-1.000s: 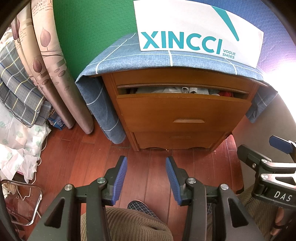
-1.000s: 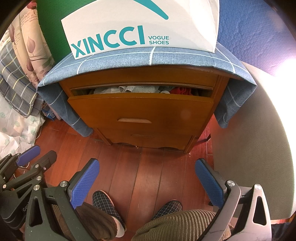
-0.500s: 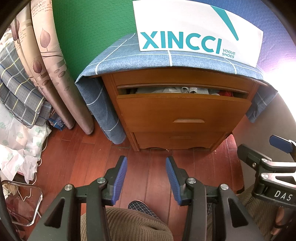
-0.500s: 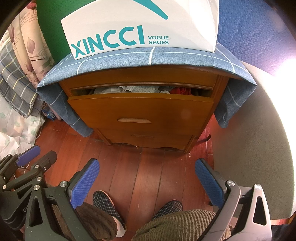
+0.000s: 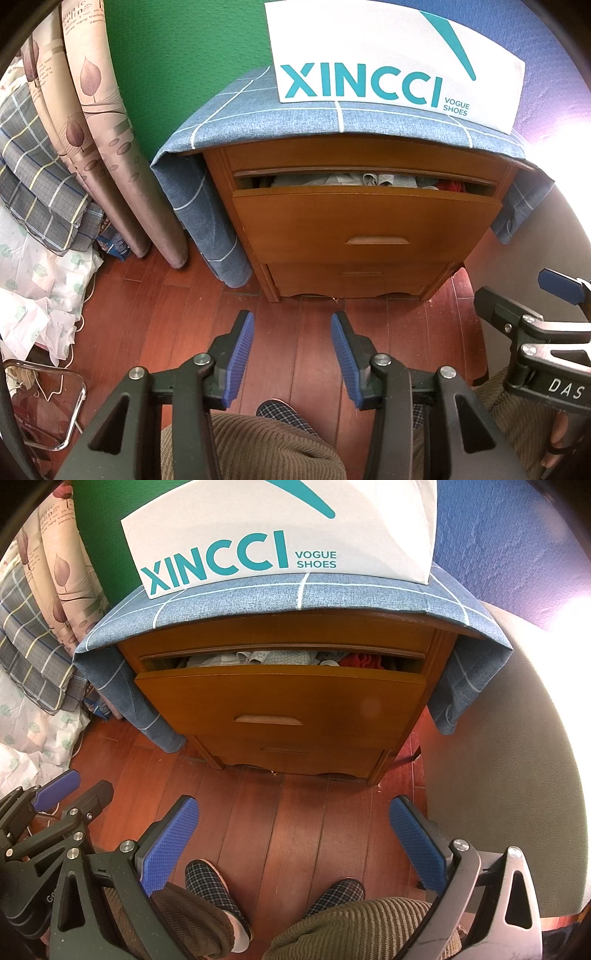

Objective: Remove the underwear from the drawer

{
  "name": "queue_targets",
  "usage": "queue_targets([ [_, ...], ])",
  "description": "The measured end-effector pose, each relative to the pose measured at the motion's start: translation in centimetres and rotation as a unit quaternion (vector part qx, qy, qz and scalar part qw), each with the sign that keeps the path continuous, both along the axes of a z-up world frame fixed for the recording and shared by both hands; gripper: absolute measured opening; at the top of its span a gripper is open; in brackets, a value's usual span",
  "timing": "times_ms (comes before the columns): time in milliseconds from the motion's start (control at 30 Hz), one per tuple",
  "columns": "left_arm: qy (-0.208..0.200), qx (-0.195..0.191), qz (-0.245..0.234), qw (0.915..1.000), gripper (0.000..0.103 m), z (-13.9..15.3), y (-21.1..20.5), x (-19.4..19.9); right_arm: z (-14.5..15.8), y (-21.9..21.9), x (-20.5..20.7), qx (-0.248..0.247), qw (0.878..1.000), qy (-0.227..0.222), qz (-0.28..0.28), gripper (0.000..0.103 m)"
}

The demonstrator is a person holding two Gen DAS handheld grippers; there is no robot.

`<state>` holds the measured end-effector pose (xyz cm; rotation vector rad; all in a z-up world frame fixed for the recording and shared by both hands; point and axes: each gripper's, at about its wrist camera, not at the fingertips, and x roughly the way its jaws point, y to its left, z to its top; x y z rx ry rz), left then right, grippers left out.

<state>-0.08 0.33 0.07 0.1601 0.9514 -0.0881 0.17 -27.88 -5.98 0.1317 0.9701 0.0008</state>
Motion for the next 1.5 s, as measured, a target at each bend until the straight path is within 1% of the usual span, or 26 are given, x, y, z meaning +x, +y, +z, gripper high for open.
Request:
queue_targets([
  [700,0.000,-0.003,-0.004,1.0000,0.044,0.4,0.3,0.1,0.3,-0.2,0.0,0.001,1.000,-0.002,-0.003,0.102],
  [833,0.017,-0.016,-0.007,0.9997,0.044,0.4,0.6,0.9,0.6,-0.4,0.2,0.007,1.000,0.004,0.000,0.102],
  [967,0.040,-0.062,0.008,0.9973,0.044,0.1,1.2,2.6,0.8,-1.3,0.7,0.012,1.000,0.010,0.001,0.102],
  [1067,0.059,-0.103,0.024,0.9926,0.044,-0.4,1.5,4.2,1.2,-2.3,1.3,-0.009,1.000,0.008,0.002,0.102],
  [1133,0.064,-0.135,0.038,0.9880,0.044,-0.7,1.7,5.1,1.4,-3.1,1.5,-0.022,1.000,0.009,0.000,0.102],
  [1200,0.066,-0.168,0.055,0.9821,0.044,-1.0,1.9,6.0,1.4,-4.0,1.7,-0.039,0.999,0.011,-0.001,0.102],
  [1233,0.067,-0.191,0.065,0.9772,0.044,-1.2,2.0,6.6,1.4,-4.4,1.7,-0.039,0.999,0.016,-0.001,0.102],
  [1333,0.065,-0.230,0.078,0.9680,0.044,-1.8,1.7,8.1,1.0,-5.9,1.9,-0.016,0.999,0.035,-0.001,0.102],
  [1400,0.059,-0.256,0.082,0.9614,0.044,-2.3,1.2,9.4,1.1,-7.0,1.6,0.006,0.999,0.034,-0.005,0.102],
  [1500,0.065,-0.295,0.094,0.9486,0.044,-3.2,0.8,10.9,0.6,-7.7,1.6,0.026,0.999,0.040,-0.007,0.102],
])
